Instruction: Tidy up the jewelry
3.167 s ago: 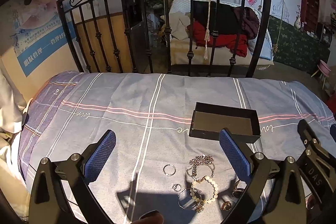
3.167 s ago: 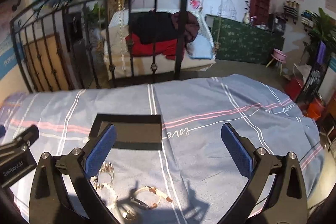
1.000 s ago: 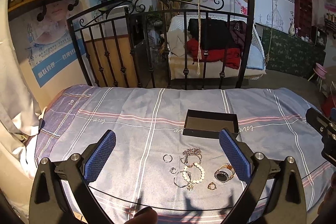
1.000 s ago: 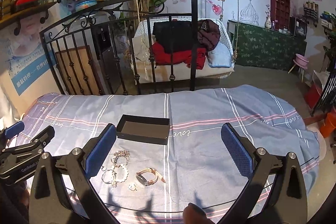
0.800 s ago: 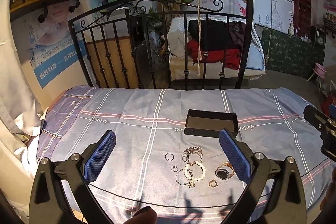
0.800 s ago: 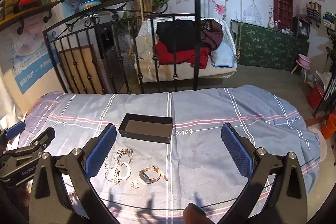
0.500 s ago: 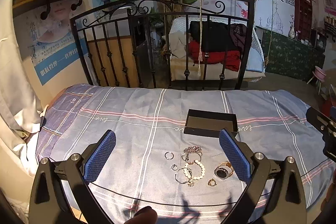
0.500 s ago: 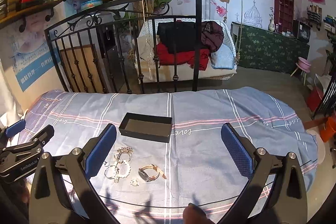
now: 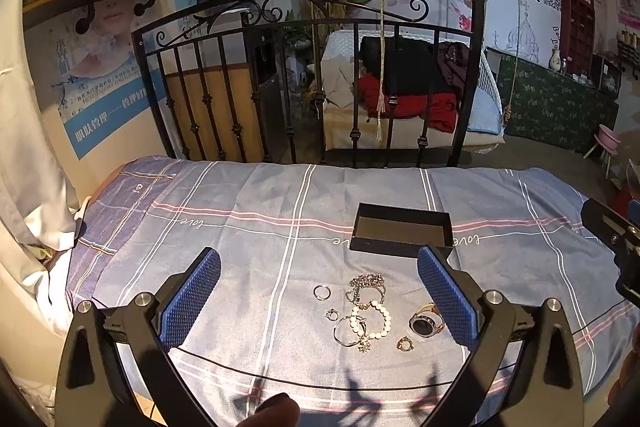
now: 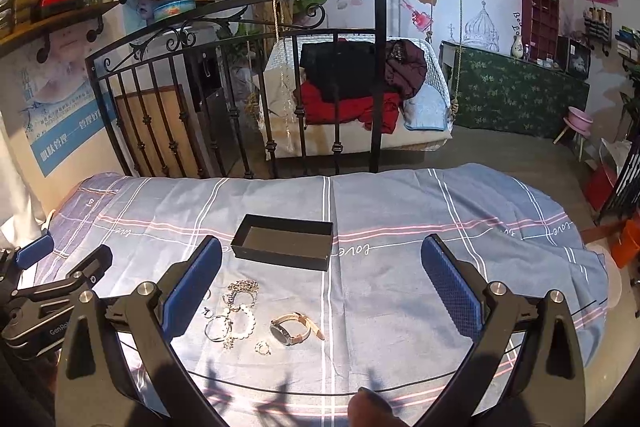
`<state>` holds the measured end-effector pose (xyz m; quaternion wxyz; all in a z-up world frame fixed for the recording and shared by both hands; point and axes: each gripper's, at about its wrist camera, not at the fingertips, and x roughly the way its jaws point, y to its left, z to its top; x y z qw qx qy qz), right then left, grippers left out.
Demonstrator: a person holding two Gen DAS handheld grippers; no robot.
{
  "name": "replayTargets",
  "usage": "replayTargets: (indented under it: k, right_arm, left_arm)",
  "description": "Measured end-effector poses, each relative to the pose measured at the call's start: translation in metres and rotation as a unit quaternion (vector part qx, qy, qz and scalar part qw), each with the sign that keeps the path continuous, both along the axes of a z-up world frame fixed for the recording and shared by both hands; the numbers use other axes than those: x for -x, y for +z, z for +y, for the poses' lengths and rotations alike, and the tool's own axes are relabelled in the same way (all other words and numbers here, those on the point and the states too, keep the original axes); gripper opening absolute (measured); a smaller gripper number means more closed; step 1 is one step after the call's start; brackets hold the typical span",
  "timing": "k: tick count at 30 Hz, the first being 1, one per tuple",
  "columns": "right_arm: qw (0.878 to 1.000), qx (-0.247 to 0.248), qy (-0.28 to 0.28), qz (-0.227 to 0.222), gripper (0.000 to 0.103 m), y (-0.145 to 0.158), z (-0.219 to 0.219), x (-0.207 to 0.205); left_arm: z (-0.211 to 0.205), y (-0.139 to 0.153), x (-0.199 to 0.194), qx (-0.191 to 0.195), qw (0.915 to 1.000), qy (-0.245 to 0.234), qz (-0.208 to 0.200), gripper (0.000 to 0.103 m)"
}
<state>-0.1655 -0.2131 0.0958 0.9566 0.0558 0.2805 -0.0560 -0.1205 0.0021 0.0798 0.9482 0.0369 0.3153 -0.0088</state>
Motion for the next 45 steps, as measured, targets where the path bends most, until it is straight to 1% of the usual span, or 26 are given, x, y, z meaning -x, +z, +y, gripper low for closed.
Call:
replayTargets:
  k: [26,32,35,37,38,40,42,43,45]
  right_arm:
    - [1.000,-0.005,0.001,-0.002,0.099,0.000,0.004,0.002]
    - [1.000,-0.009,0.020,-0.004,0.099,0.004,0.005,0.003]
    - [0.999,-0.013,0.048,-0.010,0.099,0.017,0.002,0.010]
    - [0.996,-0.030,0.078,-0.010,0.099,0.029,-0.003,0.015]
    - [0.992,-0.045,0.117,-0.005,0.099,0.042,-0.008,0.022]
    - [0.982,-0.051,0.183,0.010,0.099,0.058,-0.014,0.037]
    - [0.964,-0.039,0.263,0.028,0.099,0.080,-0.026,0.066]
    - [0.959,-0.027,0.280,0.030,0.099,0.091,-0.034,0.083]
    - [0.958,-0.010,0.287,0.015,0.099,0.118,-0.060,0.130]
  left_arm:
    - [0.004,-0.005,0.004,0.005,1.0000,0.003,0.005,0.097]
    - [0.005,-0.002,0.007,0.001,1.0000,0.001,0.003,0.097]
    - [0.005,0.002,0.006,0.000,1.0000,0.001,0.000,0.097]
    - [0.005,0.004,0.004,0.004,1.0000,-0.001,-0.002,0.097]
    - [0.005,0.005,0.003,0.006,1.0000,-0.002,-0.003,0.097]
    - [0.004,0.004,0.000,0.008,0.9999,-0.005,-0.004,0.097]
    - [0.002,0.004,-0.004,0.010,0.9999,-0.012,-0.004,0.097]
    - [-0.001,0.003,-0.008,0.009,0.9999,-0.013,0.000,0.097]
    - [-0.008,0.002,-0.015,0.014,0.9997,-0.020,0.003,0.097]
